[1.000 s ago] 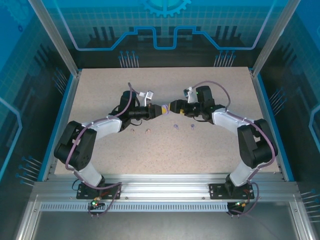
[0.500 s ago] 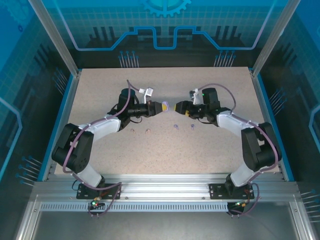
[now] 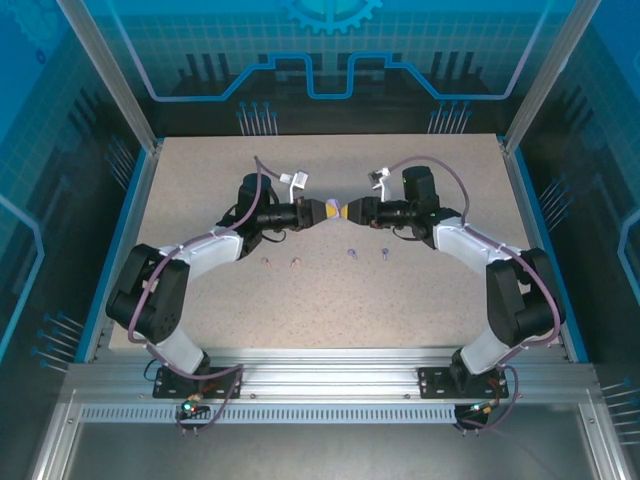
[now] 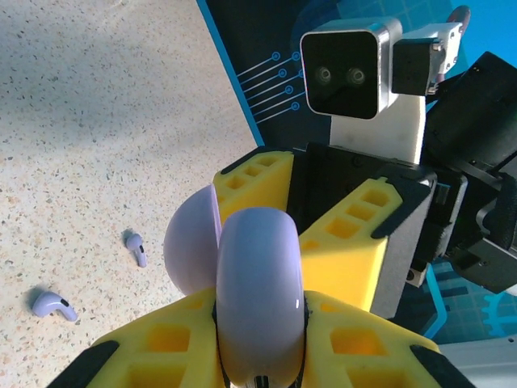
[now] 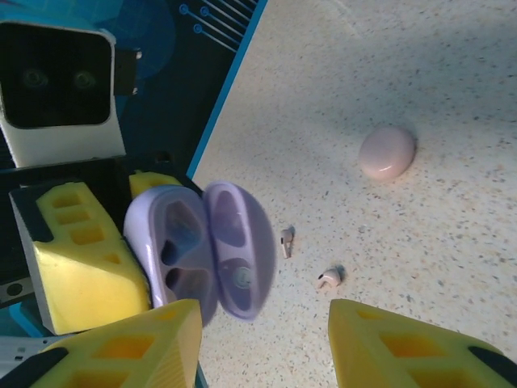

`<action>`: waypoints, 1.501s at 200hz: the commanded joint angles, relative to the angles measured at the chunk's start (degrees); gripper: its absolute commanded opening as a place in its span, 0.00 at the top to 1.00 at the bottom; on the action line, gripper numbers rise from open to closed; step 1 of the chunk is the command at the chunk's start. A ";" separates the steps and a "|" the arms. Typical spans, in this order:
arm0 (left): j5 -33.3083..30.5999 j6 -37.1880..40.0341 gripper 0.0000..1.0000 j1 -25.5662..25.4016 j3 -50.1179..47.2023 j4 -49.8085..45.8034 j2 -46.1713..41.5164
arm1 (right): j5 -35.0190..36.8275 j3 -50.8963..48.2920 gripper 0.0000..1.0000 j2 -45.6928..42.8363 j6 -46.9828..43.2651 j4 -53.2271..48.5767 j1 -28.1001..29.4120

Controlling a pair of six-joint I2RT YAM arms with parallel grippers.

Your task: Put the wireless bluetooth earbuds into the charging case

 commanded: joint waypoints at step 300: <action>-3.14 1.60 0.22 -1.93 2.03 -5.06 0.43 | 2.64 7.93 1.00 3.77 -6.02 -11.36 0.94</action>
